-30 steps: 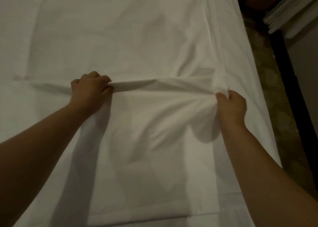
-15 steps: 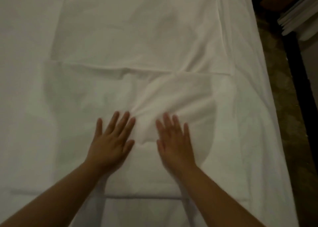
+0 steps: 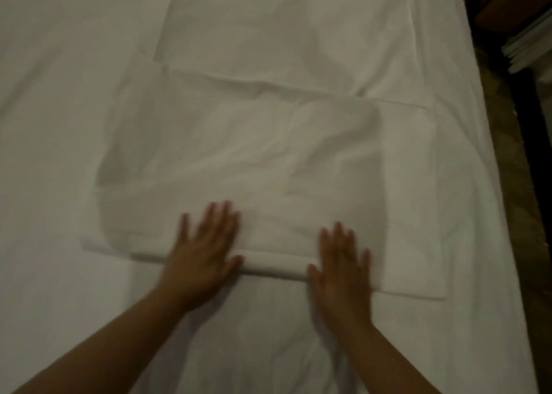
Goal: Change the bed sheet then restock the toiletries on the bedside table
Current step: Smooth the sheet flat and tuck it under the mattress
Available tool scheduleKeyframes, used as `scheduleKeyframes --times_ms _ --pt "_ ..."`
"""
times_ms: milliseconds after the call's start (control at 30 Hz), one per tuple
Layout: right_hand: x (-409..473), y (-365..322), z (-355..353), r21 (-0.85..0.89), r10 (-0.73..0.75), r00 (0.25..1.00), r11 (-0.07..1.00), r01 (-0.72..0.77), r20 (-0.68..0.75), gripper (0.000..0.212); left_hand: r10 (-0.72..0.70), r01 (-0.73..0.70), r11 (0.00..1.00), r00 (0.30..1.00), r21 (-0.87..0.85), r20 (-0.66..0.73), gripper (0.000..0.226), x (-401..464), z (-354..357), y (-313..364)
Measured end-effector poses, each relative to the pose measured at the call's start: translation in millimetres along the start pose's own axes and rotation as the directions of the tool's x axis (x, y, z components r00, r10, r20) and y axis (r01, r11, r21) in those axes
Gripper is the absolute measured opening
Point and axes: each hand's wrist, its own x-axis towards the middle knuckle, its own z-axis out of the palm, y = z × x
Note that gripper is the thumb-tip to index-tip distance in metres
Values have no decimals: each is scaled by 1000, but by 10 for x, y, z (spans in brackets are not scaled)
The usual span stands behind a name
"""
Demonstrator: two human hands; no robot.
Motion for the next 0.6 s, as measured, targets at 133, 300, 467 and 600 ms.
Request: scheduleKeyframes --times_ms 133,300,467,600 --pt "127 -688 159 27 -201 979 979 200 24 57 140 -141 990 989 11 35 61 33 126 285" --pt "-215 -198 250 -53 -203 976 977 208 81 56 -128 117 990 983 82 134 65 -436 101 -608" --pt "-431 180 81 -132 -114 988 983 128 105 63 -527 513 850 828 122 191 78 -900 -175 -1404" --pt "-257 69 10 -162 -269 961 953 257 -56 49 -213 221 949 975 227 -57 77 -858 -253 -1383"
